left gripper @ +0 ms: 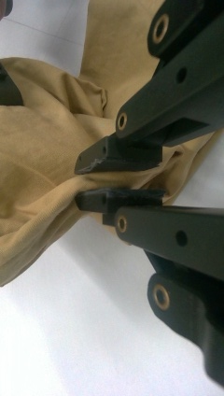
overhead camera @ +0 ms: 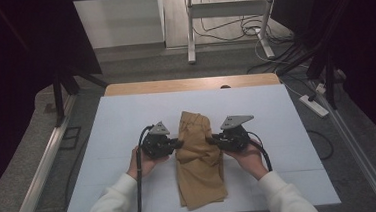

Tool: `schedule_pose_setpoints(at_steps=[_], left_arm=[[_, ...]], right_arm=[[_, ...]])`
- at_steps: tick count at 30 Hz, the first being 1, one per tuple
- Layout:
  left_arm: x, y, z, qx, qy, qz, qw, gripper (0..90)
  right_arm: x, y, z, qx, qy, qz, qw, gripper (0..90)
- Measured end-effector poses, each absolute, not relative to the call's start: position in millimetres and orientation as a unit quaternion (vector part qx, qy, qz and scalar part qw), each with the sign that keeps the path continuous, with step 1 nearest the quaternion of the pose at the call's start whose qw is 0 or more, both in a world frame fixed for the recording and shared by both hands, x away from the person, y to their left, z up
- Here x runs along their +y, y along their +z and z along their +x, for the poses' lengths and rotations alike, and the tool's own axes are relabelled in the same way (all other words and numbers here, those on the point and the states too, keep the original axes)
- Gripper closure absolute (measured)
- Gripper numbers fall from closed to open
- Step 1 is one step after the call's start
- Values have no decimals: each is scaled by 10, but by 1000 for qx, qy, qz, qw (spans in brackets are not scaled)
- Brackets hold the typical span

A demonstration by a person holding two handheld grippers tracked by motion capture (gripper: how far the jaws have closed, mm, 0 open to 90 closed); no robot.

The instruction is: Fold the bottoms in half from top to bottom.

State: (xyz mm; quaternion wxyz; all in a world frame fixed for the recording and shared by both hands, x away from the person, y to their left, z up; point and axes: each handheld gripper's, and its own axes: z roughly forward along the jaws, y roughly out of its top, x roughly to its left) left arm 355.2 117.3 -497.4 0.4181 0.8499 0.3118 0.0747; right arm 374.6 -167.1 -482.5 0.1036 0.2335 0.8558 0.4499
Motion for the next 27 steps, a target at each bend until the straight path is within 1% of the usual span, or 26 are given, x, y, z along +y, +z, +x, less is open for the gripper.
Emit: schedule_pose_setpoints(at_steps=[27], left_arm=[[1148, -5029, 3331, 290, 65, 861, 412, 783]], right_arm=[[-1711, -4901, 3466, 867, 440, 217, 83, 800]])
